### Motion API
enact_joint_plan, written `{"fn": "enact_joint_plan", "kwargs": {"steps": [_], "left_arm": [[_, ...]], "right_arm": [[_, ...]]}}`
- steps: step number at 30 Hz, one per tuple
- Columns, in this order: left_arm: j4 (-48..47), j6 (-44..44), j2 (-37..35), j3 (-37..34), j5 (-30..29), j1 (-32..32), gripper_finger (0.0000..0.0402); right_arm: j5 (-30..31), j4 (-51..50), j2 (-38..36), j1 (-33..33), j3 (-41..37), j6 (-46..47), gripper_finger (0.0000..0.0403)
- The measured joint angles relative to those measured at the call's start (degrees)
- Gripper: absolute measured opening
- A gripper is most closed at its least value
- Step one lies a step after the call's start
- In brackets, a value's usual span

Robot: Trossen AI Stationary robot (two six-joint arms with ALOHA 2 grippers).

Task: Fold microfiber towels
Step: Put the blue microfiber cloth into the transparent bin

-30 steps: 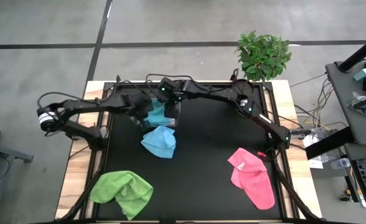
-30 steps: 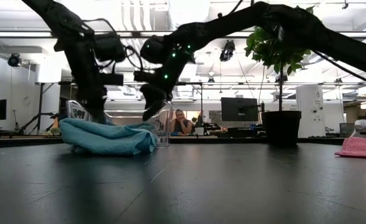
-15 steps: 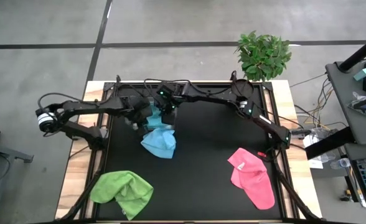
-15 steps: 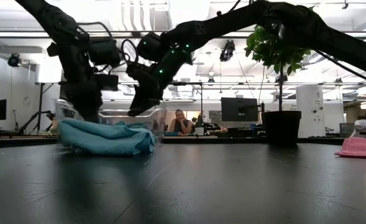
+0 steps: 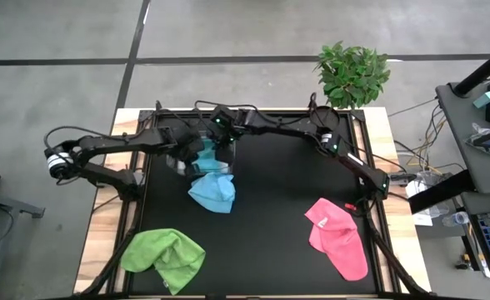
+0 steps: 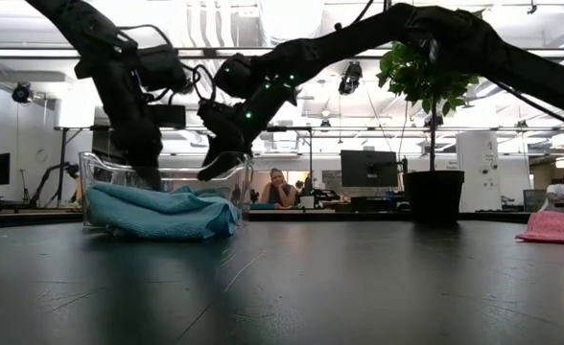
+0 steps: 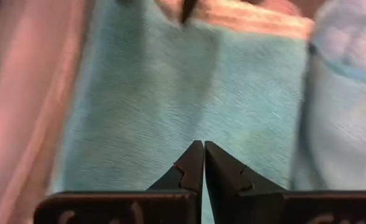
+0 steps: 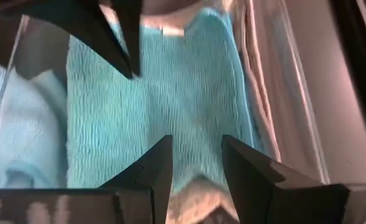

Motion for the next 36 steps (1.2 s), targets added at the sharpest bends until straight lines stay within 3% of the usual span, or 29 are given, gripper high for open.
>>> {"fn": "enact_joint_plan", "kwargs": {"steps": [6,13,27,36], "left_arm": [[0.1,0.1,0.0,0.4,-5.2,0.0,0.0],[0.1,0.1,0.0,0.4,-7.0,0.1,0.0],[0.1,0.1,-1.0,1.1,-7.0,0.1,0.0],[0.3,1.6,-9.4,2.6,-7.0,0.1,0.0]], "right_arm": [[0.0,5.9,0.0,0.2,-3.4,0.0,0.0122],[0.1,8.3,-0.2,0.2,-5.2,-0.2,0.0019],[1.0,3.2,-0.4,0.6,-5.1,-1.7,0.0008],[5.1,-3.1,-0.7,-0.1,-0.1,-7.0,0.0008]]}}
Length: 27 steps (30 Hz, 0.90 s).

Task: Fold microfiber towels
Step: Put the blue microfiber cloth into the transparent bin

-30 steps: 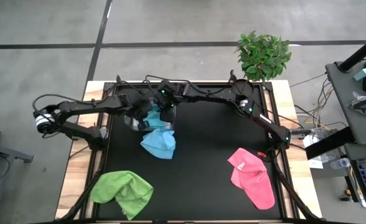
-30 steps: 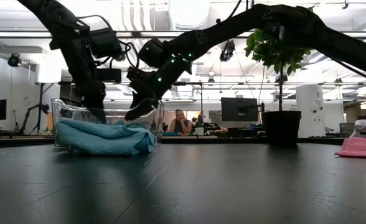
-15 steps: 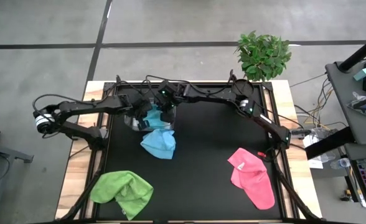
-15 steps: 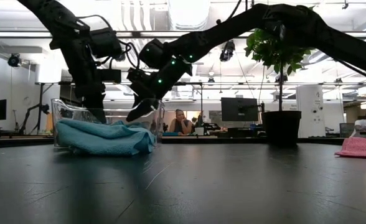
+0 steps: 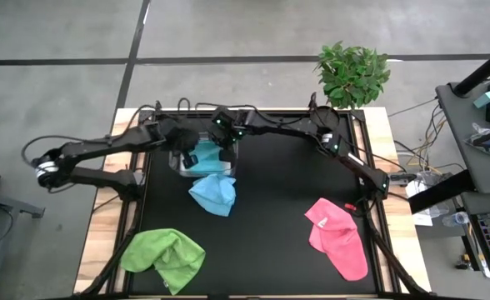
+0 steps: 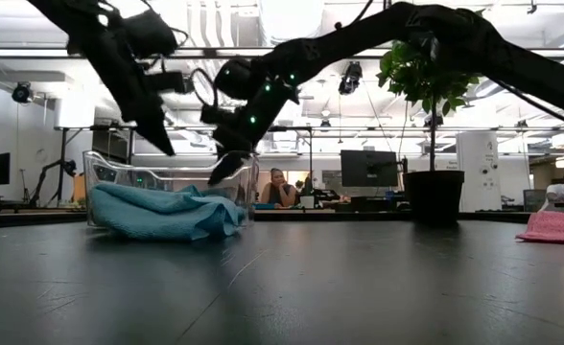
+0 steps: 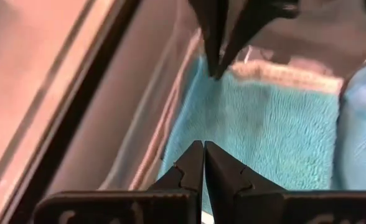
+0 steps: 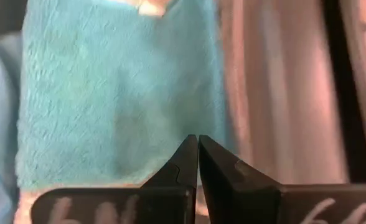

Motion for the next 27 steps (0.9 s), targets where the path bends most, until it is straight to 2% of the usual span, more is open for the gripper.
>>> {"fn": "enact_joint_plan", "kwargs": {"steps": [8,13,20,27], "left_arm": [[0.3,-0.1,-10.2,0.0,0.0,0.0,0.0],[6.6,0.1,-14.5,-1.6,0.0,0.0,0.0],[10.1,1.0,-15.9,-2.2,0.0,0.0,0.0],[10.5,1.1,-15.3,-2.3,0.0,0.0,0.0]], "right_arm": [[0.5,3.4,-0.3,0.4,3.7,1.1,0.0008],[0.3,7.5,0.5,1.9,3.7,2.5,0.0008],[-2.5,7.3,2.4,3.3,3.6,4.9,0.0008],[-2.3,1.4,4.8,3.2,3.7,6.8,0.0008]]}}
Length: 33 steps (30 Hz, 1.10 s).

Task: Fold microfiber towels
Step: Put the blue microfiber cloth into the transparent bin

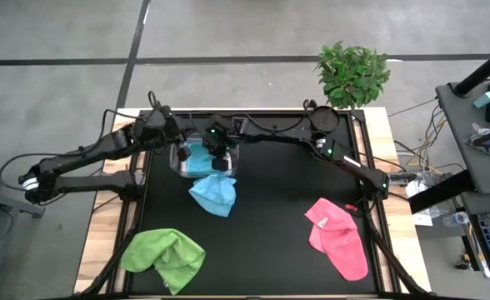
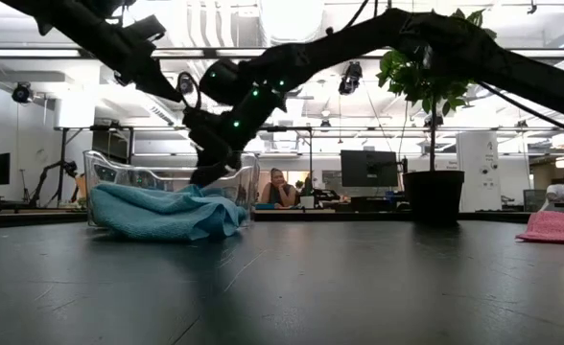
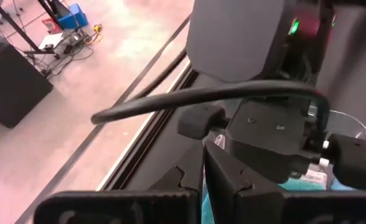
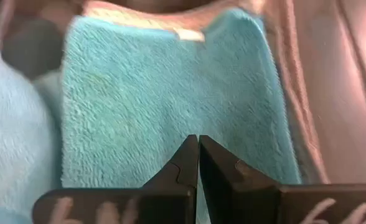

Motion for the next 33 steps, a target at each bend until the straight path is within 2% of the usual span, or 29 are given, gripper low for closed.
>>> {"fn": "enact_joint_plan", "kwargs": {"steps": [10,17,22,25,28,33], "left_arm": [[-0.1,0.4,1.7,0.0,0.0,0.1,0.0],[0.0,0.5,4.2,0.0,0.0,0.1,0.0],[0.0,0.5,6.0,0.0,0.1,0.1,0.0],[0.2,0.4,7.3,0.1,1.1,0.1,0.0],[0.2,0.1,9.2,0.1,4.6,0.1,0.0],[-0.2,-1.5,14.9,1.3,7.7,0.1,0.0]], "right_arm": [[6.6,-5.3,-0.6,-0.2,0.2,-3.7,0.0008],[6.7,-7.2,-3.8,-0.2,0.1,-4.6,0.0008],[6.4,-13.2,-8.5,-0.3,0.1,-4.7,0.0008],[6.3,-17.6,-10.8,-0.3,-0.5,-4.4,0.0008],[6.2,-21.7,-12.8,-0.3,-1.7,-4.4,0.0008],[5.8,-22.8,-17.3,0.6,-8.3,-3.1,0.0008]]}}
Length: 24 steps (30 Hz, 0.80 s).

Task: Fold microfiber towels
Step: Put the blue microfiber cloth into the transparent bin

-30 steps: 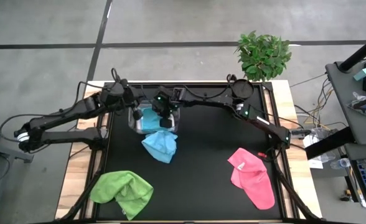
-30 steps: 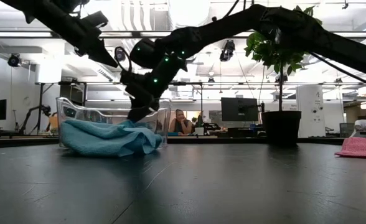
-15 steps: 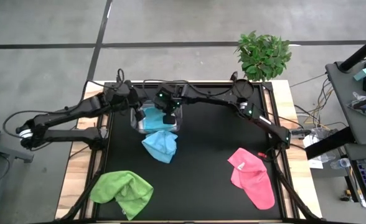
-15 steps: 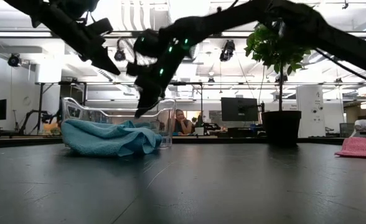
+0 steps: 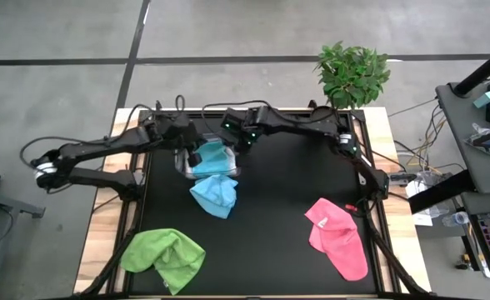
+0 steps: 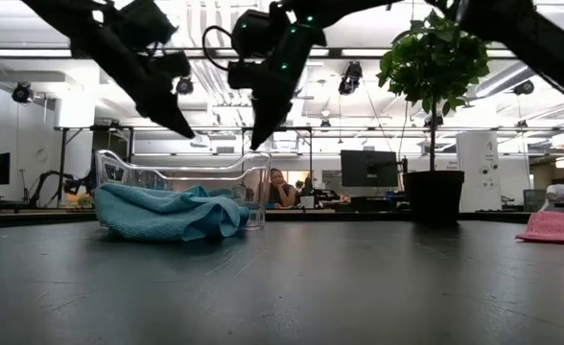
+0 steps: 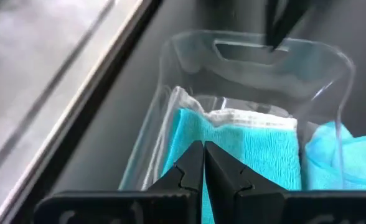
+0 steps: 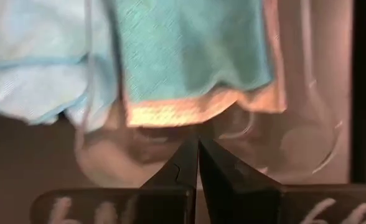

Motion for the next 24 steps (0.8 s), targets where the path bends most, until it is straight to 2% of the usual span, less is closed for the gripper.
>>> {"fn": "enact_joint_plan", "kwargs": {"steps": [6,16,24], "left_arm": [[-1.5,0.3,8.8,2.8,0.1,0.0,0.0],[-1.3,0.4,23.3,8.3,0.3,0.0,0.0],[0.1,0.1,29.0,9.8,1.5,-1.0,0.0]], "right_arm": [[0.0,5.6,-8.2,1.1,-13.8,2.5,0.0008],[0.0,27.9,-25.1,1.7,-40.7,5.8,0.0008],[0.1,34.9,-29.2,1.7,-49.4,7.0,0.0008]]}}
